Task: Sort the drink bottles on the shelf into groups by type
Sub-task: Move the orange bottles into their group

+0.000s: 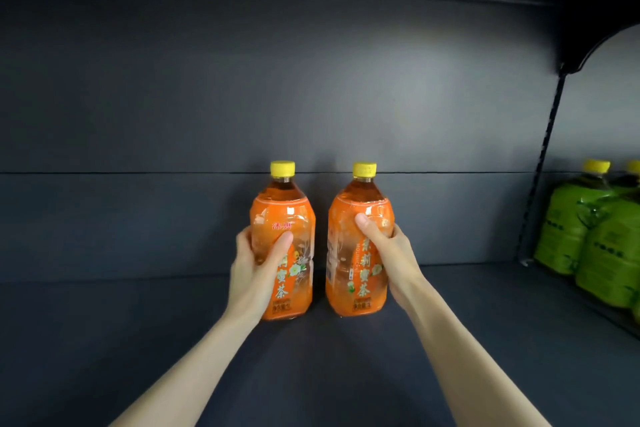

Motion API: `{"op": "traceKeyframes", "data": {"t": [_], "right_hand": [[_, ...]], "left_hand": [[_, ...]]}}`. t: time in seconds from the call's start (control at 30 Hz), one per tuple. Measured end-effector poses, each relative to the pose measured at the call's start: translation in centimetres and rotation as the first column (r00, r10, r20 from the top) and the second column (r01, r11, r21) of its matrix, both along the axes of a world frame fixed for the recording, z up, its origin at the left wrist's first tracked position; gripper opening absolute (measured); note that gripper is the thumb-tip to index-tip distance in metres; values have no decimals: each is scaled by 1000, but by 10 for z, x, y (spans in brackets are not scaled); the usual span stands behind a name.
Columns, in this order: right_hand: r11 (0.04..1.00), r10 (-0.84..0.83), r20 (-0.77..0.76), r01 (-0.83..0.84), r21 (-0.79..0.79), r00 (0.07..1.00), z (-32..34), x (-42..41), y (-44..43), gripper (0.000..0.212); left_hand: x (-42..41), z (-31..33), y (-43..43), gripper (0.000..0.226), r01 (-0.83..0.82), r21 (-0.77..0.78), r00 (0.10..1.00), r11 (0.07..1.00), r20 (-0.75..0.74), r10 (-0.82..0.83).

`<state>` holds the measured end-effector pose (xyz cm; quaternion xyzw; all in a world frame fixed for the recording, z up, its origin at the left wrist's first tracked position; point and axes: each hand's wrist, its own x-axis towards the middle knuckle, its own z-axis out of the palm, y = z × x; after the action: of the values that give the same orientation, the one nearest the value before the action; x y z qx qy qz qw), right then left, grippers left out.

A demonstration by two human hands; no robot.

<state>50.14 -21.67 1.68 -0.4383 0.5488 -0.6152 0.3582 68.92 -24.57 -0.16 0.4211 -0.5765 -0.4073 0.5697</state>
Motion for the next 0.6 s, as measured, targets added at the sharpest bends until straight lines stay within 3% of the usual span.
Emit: {"op": "traceKeyframes", "data": {"t": [0.17, 0.4, 0.6], "right_hand": [[999, 46, 15, -46, 21, 999, -4, -1, 7, 96], [999, -39, 45, 39, -1, 998, -4, 14, 32, 91], [989, -142, 70, 144, -27, 987, 13, -14, 93, 68]], "left_hand": [[-7, 1, 3, 66, 109, 89, 990, 990, -103, -100], [-13, 6, 29, 51, 73, 52, 987, 996, -144, -65], [-31, 23, 78, 62, 132, 1, 991, 991, -37, -132]]}}
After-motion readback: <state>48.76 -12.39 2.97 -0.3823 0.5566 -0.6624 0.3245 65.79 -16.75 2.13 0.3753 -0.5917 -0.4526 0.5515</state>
